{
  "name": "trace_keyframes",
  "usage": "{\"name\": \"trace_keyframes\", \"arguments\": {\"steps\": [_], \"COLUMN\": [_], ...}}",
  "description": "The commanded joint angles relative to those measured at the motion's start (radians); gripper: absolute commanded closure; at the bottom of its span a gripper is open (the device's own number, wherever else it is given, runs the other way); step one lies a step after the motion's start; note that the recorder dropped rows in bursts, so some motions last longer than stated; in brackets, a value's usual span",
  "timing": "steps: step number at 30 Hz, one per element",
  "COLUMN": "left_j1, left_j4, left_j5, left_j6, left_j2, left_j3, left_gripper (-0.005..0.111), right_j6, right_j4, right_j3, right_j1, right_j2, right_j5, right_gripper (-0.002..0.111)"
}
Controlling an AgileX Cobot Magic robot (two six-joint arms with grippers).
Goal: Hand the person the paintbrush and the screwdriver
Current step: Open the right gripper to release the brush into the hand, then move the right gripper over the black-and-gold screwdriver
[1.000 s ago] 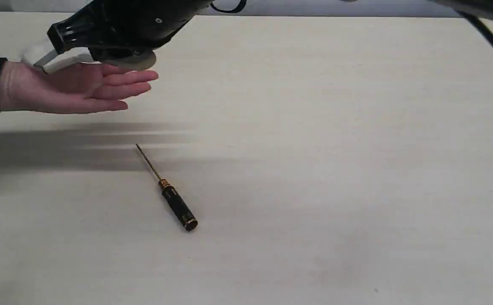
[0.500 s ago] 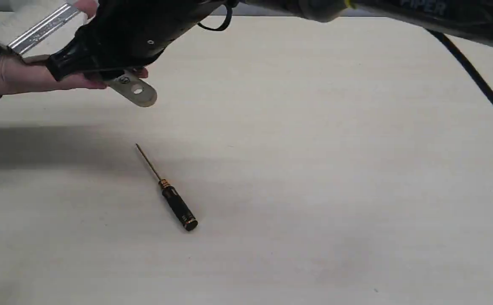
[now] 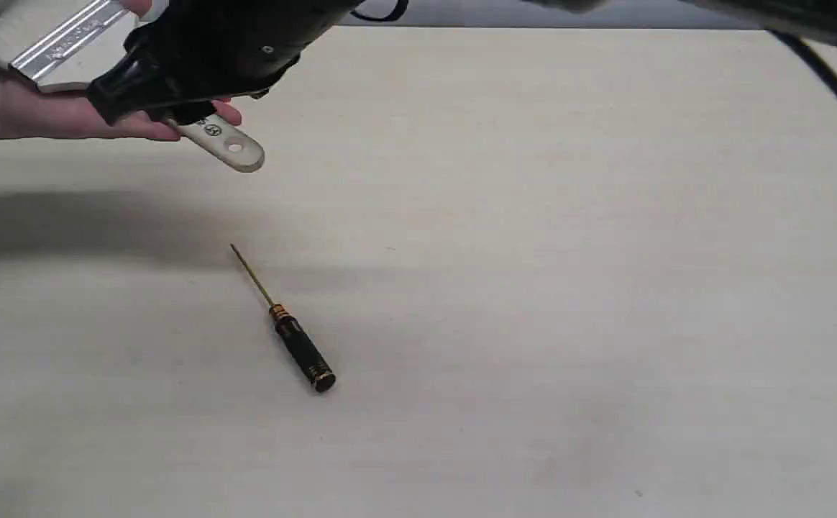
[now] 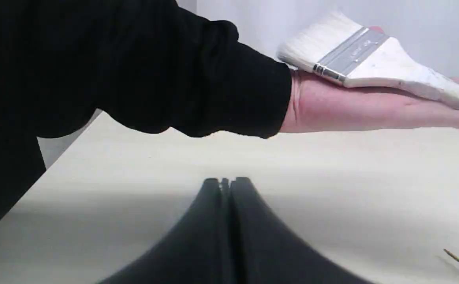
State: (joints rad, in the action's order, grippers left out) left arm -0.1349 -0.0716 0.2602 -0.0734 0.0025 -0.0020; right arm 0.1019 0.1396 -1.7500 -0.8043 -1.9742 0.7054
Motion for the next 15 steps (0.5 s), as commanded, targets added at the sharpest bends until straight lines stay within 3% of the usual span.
{"name": "trace_keyframes", "arguments": {"steps": [1,7,15], "left_j1": [0.008,0.008,0.008], "left_j4": [0.002,0.002,0.004], "left_j5": [-0.011,-0.011,-0.010], "left_j6": [-0.002,-0.002,-0.002], "left_j2": [-0.002,-0.002,-0.002], "left_j3": [0.002,0.002,0.002], "left_gripper": [0.107,0.107,0.107], "right_j6": [-0.114,-0.237,-0.249], "right_j4": [-0.193,-0.411,-0.458], "right_j3": [-0.005,0.016,0.182], "right_j1": [0.001,0.001,0.004], "right_j2": [0.043,0.064,0.094], "right_j5": [0.129,0.383,0.371], "right_gripper": [0.056,0.060,0.098]}}
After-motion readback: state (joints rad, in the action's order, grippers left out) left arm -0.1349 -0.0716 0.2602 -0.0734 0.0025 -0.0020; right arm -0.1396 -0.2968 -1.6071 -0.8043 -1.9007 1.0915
